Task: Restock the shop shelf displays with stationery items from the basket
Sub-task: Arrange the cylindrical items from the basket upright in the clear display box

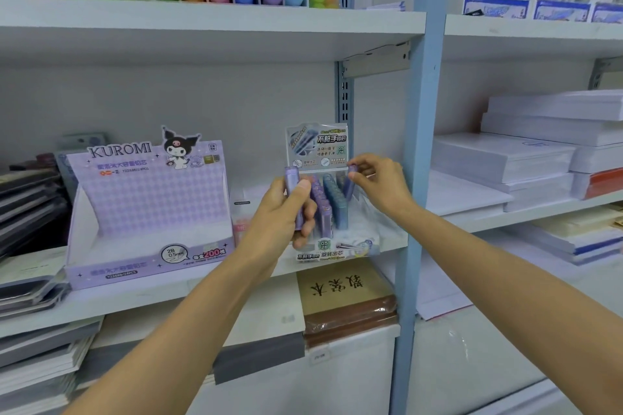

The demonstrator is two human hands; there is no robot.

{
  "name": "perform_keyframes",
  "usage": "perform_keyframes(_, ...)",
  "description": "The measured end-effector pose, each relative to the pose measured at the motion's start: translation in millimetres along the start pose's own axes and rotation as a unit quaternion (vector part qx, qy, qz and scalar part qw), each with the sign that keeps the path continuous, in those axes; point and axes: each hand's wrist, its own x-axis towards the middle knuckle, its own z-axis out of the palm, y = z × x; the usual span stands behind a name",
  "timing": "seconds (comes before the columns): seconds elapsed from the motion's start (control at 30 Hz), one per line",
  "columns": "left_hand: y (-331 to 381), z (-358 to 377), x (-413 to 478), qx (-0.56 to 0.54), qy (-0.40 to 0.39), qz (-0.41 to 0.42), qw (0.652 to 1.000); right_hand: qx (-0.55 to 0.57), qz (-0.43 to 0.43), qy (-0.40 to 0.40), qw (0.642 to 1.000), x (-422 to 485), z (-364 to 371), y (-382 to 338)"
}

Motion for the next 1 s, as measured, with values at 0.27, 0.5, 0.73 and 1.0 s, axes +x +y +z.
perform_keyframes(0.27, -12.5, -7.3, 2.4, 0.004, -0.012, -0.005, 1.0, -0.064, -0.029, -0.083, 0.994, 7.4, -0.1, 2.4)
perform_keyframes(0.5, -13.5, -8.8, -1.3, 0.001, 0.005, 0.024, 1.0, -0.117, -0.022, -0.038, 0.992, 0.8, 9.7, 13.9)
perform_keyframes(0.73, -10.4, -6.1, -5.7, 0.014, 0.013, 0.043, 0.999, 0.033, -0.066, -0.017, 0.997, -17.7, -10.0, -20.5)
perform_keyframes(1.0, -4.7, 17.0, -6.8, 0.024, 0.001, 0.083, 0.996, 0.219, -0.1, -0.159, 0.957, -48.5, -26.2, -73.8)
